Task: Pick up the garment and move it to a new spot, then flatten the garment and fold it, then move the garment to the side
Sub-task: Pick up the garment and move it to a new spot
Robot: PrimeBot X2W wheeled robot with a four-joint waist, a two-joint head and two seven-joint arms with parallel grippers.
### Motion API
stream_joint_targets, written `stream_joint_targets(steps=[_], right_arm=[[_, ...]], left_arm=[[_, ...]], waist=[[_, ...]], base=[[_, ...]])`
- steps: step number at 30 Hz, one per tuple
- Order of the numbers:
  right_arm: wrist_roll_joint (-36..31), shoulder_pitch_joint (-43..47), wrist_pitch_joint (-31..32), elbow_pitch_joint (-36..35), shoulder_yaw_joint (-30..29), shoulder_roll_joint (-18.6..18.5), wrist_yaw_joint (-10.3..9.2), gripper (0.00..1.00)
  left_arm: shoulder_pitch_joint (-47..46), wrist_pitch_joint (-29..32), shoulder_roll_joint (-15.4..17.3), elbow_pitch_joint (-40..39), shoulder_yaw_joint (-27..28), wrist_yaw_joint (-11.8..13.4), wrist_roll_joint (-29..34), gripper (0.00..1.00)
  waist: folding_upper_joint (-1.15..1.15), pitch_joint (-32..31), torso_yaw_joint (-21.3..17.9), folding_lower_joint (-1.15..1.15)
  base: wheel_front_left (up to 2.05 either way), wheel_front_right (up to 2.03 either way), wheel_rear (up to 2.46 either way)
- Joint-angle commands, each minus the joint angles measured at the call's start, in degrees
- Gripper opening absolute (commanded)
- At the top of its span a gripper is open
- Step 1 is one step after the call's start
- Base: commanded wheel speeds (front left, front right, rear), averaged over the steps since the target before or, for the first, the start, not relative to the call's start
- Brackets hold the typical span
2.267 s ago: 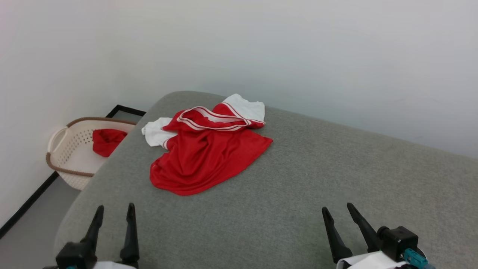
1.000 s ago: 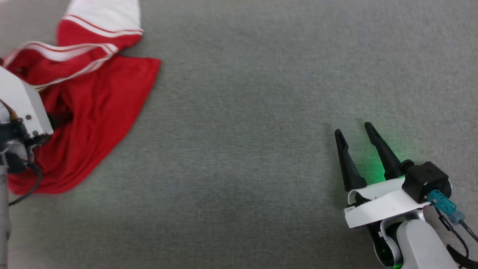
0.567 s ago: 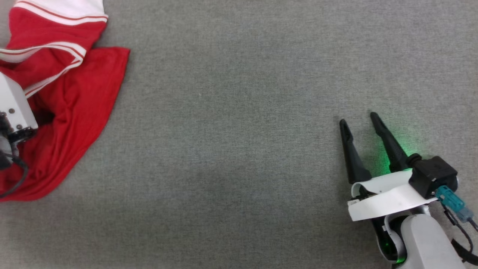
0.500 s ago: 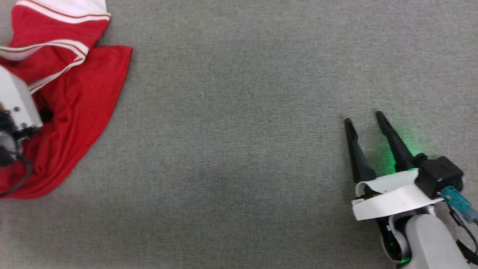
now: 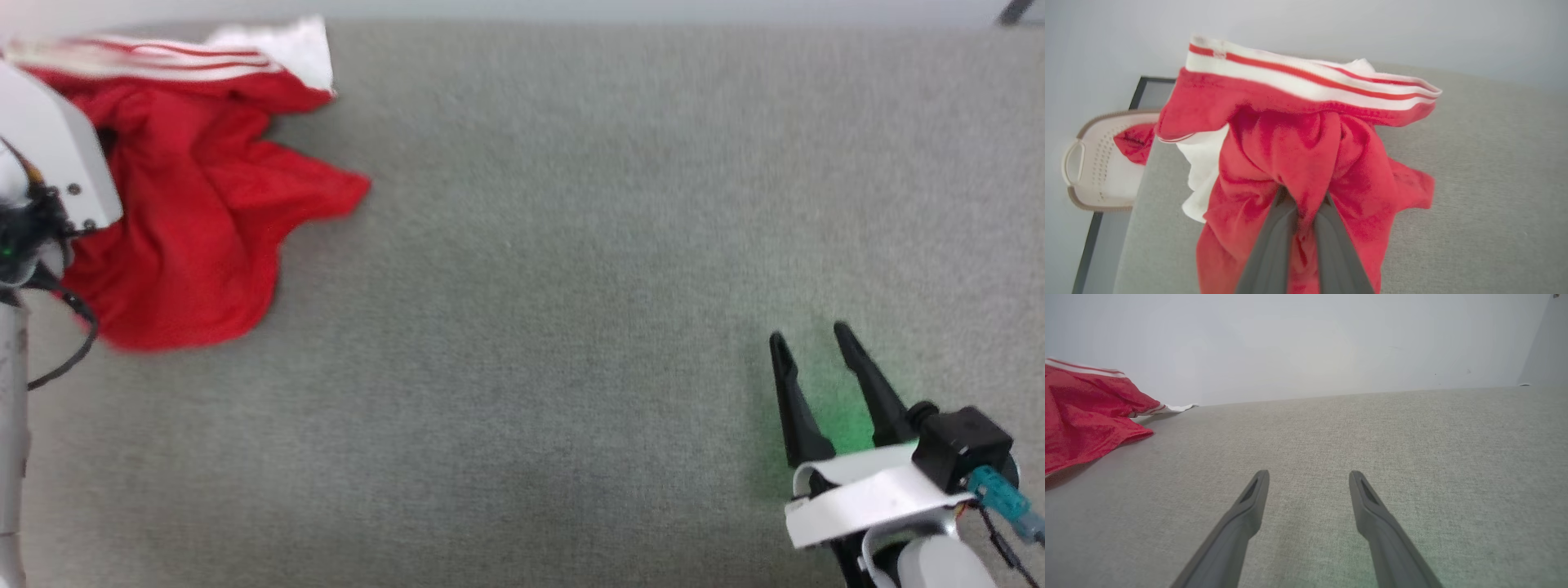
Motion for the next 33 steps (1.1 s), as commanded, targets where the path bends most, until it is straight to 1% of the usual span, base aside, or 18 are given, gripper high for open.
stream_joint_targets(steps=[1, 3, 6, 7, 10, 12, 16, 19, 23, 33], right_arm=[[0.7, 1.8, -0.1, 0.5, 0.0, 0.2, 0.00, 1.00], [1.1, 3.1, -0.1, 0.9, 0.0, 0.5, 0.00, 1.00], [1.5, 4.9, 0.0, 1.3, -0.1, 0.9, 0.00, 1.00], [1.5, 4.9, 0.0, 1.3, -0.1, 0.9, 0.00, 1.00], [1.7, 6.3, 0.0, 1.4, -0.5, 1.3, 0.00, 1.00], [1.8, 7.1, 0.1, 1.3, -0.6, 1.5, 0.00, 1.00], [1.9, 7.7, 0.2, 0.9, -0.7, 1.7, 0.00, 1.00], [1.7, 8.1, 0.1, 0.6, -1.4, 1.7, 0.00, 1.00], [1.2, 8.5, 0.0, 0.4, -3.2, 1.7, 0.00, 1.00], [-0.7, 9.2, 0.6, -0.8, -10.0, 1.3, 0.00, 1.00]], left_arm=[[-0.5, -1.6, -0.1, -0.8, -0.4, -0.6, 0.7, 0.00], [-0.7, -3.2, -0.1, -2.3, -1.4, -1.2, 1.8, 0.00], [-1.1, -5.5, -0.9, -4.6, -2.4, -2.0, 2.4, 0.00], [-1.1, -5.5, -0.9, -4.6, -2.4, -2.0, 2.4, 0.00], [-1.1, -6.7, -1.8, -7.1, -3.4, -2.5, 2.4, 0.00], [-1.1, -7.3, -2.8, -8.9, -3.8, -2.9, 1.7, 0.00], [0.1, -6.5, -4.1, -12.6, -4.6, -3.0, 0.7, 0.00], [1.3, -4.7, -4.8, -15.9, -5.2, -2.7, -0.4, 0.00], [4.1, -2.4, -5.7, -21.1, -6.3, -1.9, -1.2, 0.00], [13.3, 3.5, -9.7, -34.3, -11.1, 0.5, -4.0, 0.00]], waist=[[0.00, -9.3, 3.7, 0.00], [0.00, -11.8, 4.5, 0.00], [0.00, -15.1, 5.8, 0.00], [0.00, -15.1, 5.8, 0.00], [0.00, -17.7, 7.0, 0.00], [0.00, -18.9, 7.5, 0.00], [0.00, -20.3, 7.6, 0.00], [0.00, -20.5, 6.7, 0.00], [0.00, -20.4, 4.6, 0.00], [0.00, -17.9, -3.4, 0.00]], base=[[0.00, 0.00, 0.00], [0.00, 0.00, 0.00], [0.00, 0.00, 0.00], [0.00, 0.00, 0.00], [0.00, 0.00, 0.00], [0.00, 0.00, 0.00], [0.00, 0.00, 0.00], [0.00, 0.00, 0.00], [0.00, 0.00, 0.00], [0.00, 0.00, 0.00]])
